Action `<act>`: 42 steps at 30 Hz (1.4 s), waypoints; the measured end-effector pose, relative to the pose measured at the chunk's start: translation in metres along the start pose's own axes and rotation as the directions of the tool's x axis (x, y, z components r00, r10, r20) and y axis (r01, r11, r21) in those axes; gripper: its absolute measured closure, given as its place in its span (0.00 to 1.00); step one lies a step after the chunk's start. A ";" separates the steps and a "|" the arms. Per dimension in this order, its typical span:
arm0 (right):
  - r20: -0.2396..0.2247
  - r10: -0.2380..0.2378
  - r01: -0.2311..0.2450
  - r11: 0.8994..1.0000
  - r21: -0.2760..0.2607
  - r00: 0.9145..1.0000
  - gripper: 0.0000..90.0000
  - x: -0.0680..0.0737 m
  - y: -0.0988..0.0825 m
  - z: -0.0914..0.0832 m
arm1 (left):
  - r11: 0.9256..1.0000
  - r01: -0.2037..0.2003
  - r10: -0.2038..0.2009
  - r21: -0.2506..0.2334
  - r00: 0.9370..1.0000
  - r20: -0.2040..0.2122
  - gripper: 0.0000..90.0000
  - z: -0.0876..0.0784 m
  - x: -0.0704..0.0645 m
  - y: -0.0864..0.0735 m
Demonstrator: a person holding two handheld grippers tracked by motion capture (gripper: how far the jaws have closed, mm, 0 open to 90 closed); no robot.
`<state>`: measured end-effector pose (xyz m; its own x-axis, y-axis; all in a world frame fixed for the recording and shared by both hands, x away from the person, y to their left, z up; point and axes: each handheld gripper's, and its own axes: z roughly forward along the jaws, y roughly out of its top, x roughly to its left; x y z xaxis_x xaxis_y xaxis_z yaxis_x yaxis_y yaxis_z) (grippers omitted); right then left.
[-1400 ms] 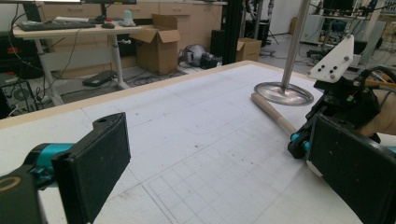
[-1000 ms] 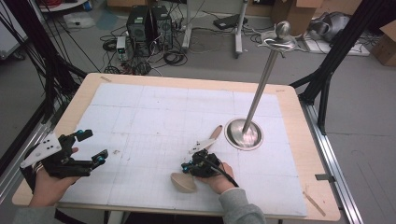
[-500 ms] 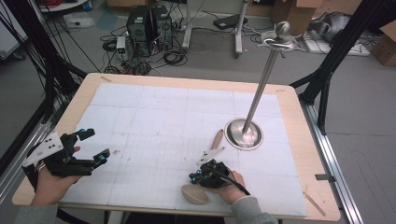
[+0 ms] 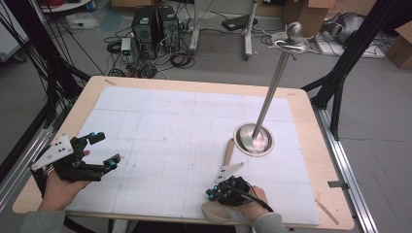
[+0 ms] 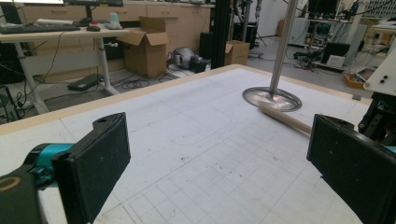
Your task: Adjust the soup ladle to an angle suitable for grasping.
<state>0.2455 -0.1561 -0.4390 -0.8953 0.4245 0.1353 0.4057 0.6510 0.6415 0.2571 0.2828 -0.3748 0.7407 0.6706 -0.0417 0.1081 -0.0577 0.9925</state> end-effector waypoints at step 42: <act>0.171 0.140 -0.097 0.967 -0.236 0.975 1.00 -0.076 -0.024 -0.052 | 0.998 -0.043 0.043 0.049 0.999 0.008 0.07 0.001 -0.013 -0.007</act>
<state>0.2944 -0.2368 -0.4247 -0.7851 0.6123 0.0928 0.4359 0.4399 0.7852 0.2475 0.2741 -0.3808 0.7500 0.6614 -0.0003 0.1083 -0.1224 0.9866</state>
